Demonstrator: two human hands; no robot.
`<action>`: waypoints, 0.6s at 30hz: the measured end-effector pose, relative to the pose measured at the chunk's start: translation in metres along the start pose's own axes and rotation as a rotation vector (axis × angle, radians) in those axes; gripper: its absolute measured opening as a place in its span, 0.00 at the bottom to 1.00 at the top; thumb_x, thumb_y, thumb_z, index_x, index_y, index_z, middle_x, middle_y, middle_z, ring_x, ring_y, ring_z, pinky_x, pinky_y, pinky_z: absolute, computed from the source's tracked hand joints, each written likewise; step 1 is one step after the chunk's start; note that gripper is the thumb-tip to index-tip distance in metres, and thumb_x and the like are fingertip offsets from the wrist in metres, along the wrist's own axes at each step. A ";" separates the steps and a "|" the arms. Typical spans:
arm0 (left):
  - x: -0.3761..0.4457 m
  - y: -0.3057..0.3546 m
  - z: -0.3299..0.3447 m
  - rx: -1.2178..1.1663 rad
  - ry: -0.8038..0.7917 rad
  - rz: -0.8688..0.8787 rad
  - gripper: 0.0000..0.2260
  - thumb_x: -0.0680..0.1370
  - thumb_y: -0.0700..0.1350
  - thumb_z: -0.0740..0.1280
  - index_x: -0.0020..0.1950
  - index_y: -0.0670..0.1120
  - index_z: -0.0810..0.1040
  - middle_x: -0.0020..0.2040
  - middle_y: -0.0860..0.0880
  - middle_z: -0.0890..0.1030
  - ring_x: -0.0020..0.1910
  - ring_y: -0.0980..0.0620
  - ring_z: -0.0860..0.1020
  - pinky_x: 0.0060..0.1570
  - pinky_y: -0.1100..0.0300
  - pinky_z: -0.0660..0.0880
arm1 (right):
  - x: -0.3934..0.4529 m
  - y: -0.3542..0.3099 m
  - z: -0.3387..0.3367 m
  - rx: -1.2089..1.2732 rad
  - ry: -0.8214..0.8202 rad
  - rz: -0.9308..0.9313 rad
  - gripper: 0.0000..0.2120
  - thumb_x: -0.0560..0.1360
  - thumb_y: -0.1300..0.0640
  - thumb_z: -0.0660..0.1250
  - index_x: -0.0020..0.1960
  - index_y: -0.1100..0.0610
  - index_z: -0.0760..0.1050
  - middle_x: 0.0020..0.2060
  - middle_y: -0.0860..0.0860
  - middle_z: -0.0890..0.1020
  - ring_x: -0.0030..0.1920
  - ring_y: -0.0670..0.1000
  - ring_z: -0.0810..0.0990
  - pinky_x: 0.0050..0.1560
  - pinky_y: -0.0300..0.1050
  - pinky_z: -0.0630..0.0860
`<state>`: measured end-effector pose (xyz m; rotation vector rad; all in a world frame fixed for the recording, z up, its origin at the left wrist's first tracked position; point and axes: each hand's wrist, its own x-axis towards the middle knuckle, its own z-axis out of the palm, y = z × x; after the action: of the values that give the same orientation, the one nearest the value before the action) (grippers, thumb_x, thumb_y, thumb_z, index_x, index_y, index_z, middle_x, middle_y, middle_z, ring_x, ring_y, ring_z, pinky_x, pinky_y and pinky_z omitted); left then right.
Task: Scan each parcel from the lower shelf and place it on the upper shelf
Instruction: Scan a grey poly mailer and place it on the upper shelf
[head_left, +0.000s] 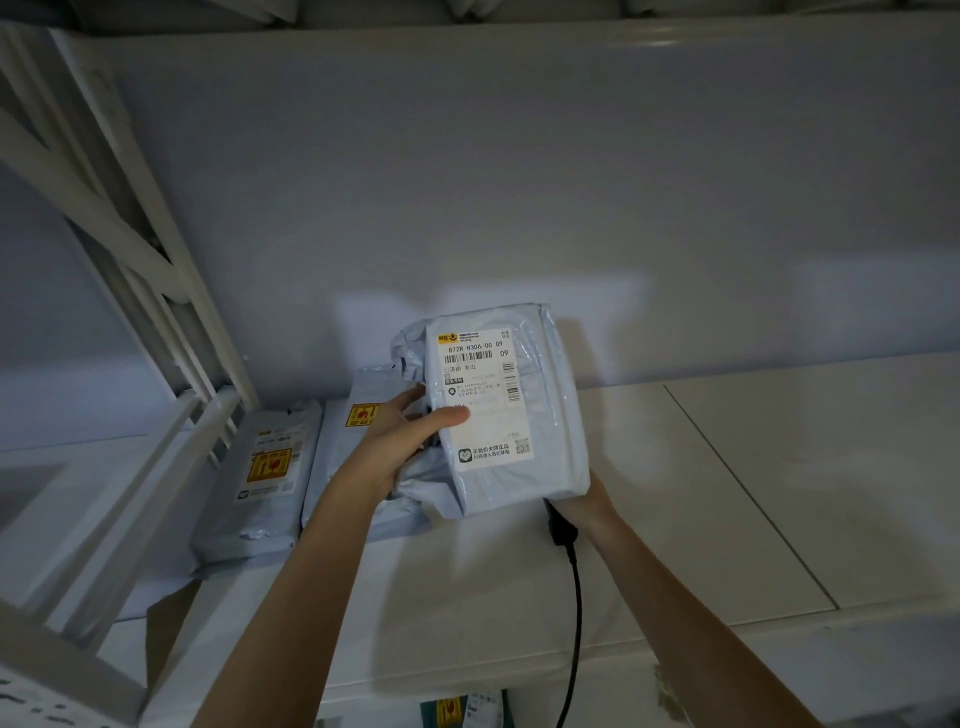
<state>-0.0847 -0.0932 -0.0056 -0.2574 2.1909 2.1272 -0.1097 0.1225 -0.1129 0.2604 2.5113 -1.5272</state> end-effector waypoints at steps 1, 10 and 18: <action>0.001 -0.001 -0.003 0.006 0.000 -0.001 0.35 0.66 0.45 0.77 0.71 0.46 0.68 0.60 0.45 0.81 0.57 0.47 0.79 0.62 0.47 0.73 | 0.000 -0.001 0.002 -0.048 -0.004 -0.004 0.03 0.73 0.58 0.65 0.47 0.56 0.74 0.40 0.51 0.77 0.44 0.52 0.75 0.46 0.42 0.69; 0.008 -0.004 -0.013 -0.072 0.004 0.007 0.26 0.69 0.41 0.74 0.66 0.44 0.73 0.55 0.48 0.83 0.53 0.49 0.82 0.57 0.52 0.77 | 0.007 -0.011 0.007 0.266 -0.066 0.216 0.04 0.74 0.62 0.63 0.43 0.63 0.71 0.32 0.57 0.75 0.28 0.54 0.74 0.29 0.44 0.73; 0.024 -0.006 -0.010 -0.061 0.043 0.014 0.32 0.68 0.42 0.76 0.70 0.45 0.69 0.56 0.47 0.82 0.53 0.50 0.82 0.57 0.52 0.77 | -0.041 -0.024 -0.051 0.638 0.227 0.093 0.04 0.74 0.67 0.62 0.49 0.63 0.70 0.31 0.56 0.73 0.25 0.53 0.75 0.30 0.45 0.74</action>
<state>-0.1062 -0.1050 -0.0155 -0.2952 2.1589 2.2193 -0.0795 0.1554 -0.0589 0.6583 2.0324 -2.3262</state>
